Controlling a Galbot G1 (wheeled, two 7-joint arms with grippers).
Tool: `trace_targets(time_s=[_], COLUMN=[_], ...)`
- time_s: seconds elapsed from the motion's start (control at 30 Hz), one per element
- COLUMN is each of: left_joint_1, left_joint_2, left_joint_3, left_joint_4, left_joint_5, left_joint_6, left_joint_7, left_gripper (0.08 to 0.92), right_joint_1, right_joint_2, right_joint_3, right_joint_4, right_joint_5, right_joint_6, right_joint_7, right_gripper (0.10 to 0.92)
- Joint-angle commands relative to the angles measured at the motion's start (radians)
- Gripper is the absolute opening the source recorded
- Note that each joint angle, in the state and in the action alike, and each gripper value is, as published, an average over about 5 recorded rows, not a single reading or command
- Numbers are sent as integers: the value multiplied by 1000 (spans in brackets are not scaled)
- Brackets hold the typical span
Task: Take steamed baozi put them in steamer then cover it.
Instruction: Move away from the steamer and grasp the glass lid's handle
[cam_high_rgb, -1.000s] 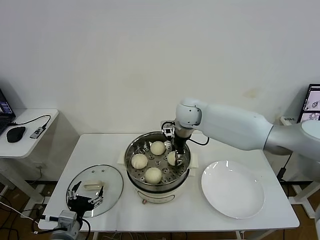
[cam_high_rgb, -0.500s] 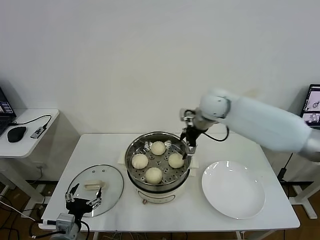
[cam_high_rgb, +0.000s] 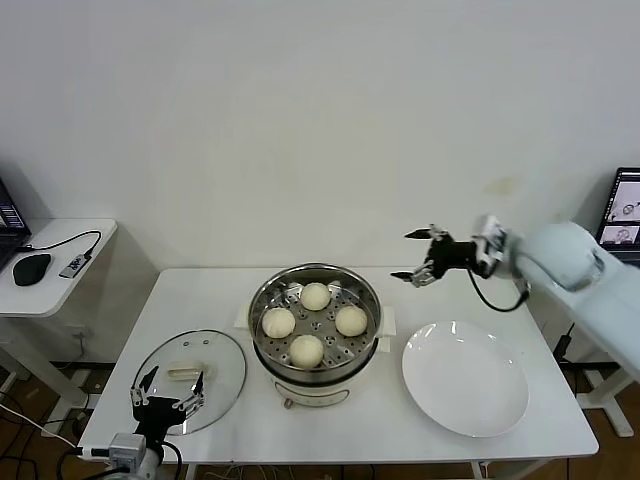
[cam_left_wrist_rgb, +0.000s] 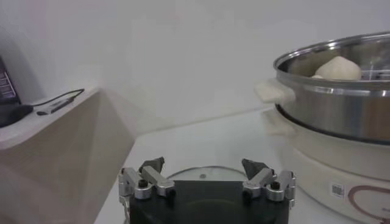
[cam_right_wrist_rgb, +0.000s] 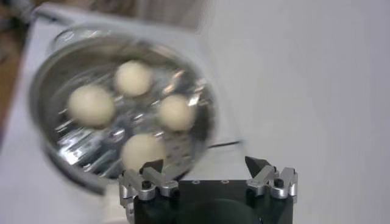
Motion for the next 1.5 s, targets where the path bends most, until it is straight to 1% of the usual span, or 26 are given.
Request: trace_targets(time_s=[0.03, 0.17, 0.33, 0.47, 0.57, 0.7, 0.77, 0.83, 0.87, 0.93, 1.03, 1.1, 1.13, 1.17, 1.27, 1.4, 1.5], left_joint_1=[7, 5, -12, -30, -50, -78, -84, -86, -87, -92, -90, -79, -75, -73, -82, -108, -131], left_joint_2=[3, 12, 15, 23, 28, 36, 54, 83, 103, 144, 211, 254, 270, 284, 300, 287, 278], left_joint_3=[-5, -11, -9, -7, -11, -19, -15, -2, 8, 30, 60, 74, 81, 87, 91, 90, 99], left_joint_4=[10, 15, 54, 91, 131, 196, 226, 254, 272, 324, 417, 448, 453, 458, 473, 492, 503], left_joint_5=[-23, -25, -18, 51, 255, 718, 874, 958, 1000, 1094, 1232, 1288, 1300, 1307, 1301, 1297, 1271], left_joint_6=[-39, -40, -46, -69, -134, -259, -300, -307, -308, -318, -366, -382, -380, -375, -375, -367, -325], left_joint_7=[-10, -9, -9, -17, -50, -109, -116, -117, -131, -200, -354, -412, -427, -438, -434, -401, -369], left_gripper=[823, 823, 823, 823, 823, 823, 823, 823, 823, 823, 823, 823, 823, 823, 823, 823, 823], right_joint_1=[-770, -916, -1070, -1180, -1222, -1224, -1219, -1215, -1213, -1210, -1204, -1204, -1206, -1208, -1215, -1222, -1225], right_joint_2=[157, 370, 618, 758, 777, 756, 755, 757, 758, 759, 765, 772, 775, 777, 784, 794, 803], right_joint_3=[764, 893, 973, 1016, 1017, 1021, 1024, 1019, 1015, 1006, 1005, 1013, 1018, 1021, 1024, 1023, 1024], right_joint_4=[130, 170, 207, 245, 233, 208, 206, 204, 201, 197, 192, 192, 193, 194, 195, 198, 200], right_joint_5=[13, -17, -36, -11, 3, 5, 5, -1, -7, -16, -25, -29, -30, -32, -40, -54, -64], right_joint_6=[171, 226, 323, 341, 358, 366, 364, 366, 368, 371, 372, 373, 374, 375, 377, 378, 381], right_joint_7=[303, 351, 390, 399, 409, 416, 416, 414, 413, 410, 410, 409, 408, 407, 406, 405, 405], right_gripper=[823, 823, 823, 823, 823, 823, 823, 823, 823, 823, 823, 823, 823, 823, 823, 823, 823])
